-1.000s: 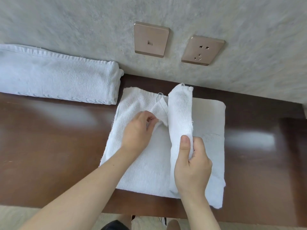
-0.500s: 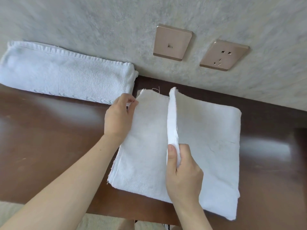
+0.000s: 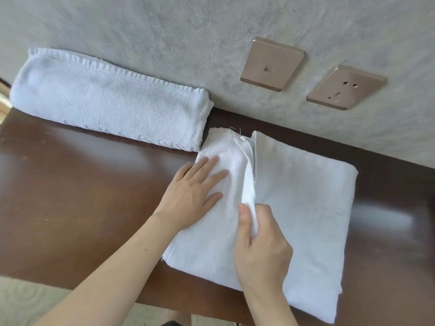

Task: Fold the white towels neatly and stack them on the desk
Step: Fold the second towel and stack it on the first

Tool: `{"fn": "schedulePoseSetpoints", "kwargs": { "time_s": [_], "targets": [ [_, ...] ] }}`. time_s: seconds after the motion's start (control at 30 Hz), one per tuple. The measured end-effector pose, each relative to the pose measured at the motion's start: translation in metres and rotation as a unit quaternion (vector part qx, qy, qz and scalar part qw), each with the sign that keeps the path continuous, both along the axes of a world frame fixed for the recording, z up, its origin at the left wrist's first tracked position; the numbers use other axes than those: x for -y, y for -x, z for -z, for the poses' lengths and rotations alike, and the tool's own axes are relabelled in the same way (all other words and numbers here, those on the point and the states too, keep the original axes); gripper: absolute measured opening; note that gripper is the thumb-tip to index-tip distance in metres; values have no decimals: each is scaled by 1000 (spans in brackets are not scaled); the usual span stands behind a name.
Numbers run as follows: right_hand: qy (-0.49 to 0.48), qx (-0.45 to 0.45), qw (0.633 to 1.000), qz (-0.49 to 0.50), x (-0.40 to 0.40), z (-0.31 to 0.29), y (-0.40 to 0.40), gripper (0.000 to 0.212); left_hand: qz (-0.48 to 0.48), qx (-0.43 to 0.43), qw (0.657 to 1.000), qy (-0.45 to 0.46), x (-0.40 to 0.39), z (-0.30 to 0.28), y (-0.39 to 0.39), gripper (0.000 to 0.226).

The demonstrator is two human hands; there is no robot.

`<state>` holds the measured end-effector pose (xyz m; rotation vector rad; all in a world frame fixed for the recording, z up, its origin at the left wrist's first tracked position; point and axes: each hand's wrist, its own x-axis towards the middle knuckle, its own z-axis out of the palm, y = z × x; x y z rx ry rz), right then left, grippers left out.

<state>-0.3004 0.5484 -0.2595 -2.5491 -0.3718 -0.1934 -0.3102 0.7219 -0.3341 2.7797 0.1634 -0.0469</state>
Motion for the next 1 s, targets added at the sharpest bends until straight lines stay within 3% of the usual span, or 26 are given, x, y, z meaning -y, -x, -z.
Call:
{"fn": "schedulePoseSetpoints", "kwargs": {
  "time_s": [0.17, 0.4, 0.53, 0.6, 0.7, 0.83, 0.93, 1.0],
  "targets": [
    [-58, 35, 997, 22, -11, -18, 6, 30, 12, -27, 999, 11, -1, 6, 5, 57],
    [-19, 34, 992, -122, -47, 1, 30, 38, 35, 8, 999, -33, -2, 7, 4, 63],
    [84, -78, 988, -105, -55, 12, 33, 32, -32, -25, 998, 40, -6, 10, 3, 50],
    [116, -142, 975, -126, -55, 17, 33, 33, -21, 22, 998, 50, -8, 9, 4, 50],
    [93, -241, 954, -155, -48, 12, 30, 38, -17, 112, 989, 99, -17, 3, 2, 55],
    [10, -294, 942, -160, -35, 4, 28, 50, -93, 130, 978, 137, -29, 9, 6, 40],
    [-31, -328, 925, -189, -24, 2, 36, 57, -175, 82, 937, 292, -31, -5, 6, 14],
    [-41, -296, 931, -209, -13, 6, 40, 62, -276, 37, 880, 384, -30, -10, 8, 22]
  ]
}}
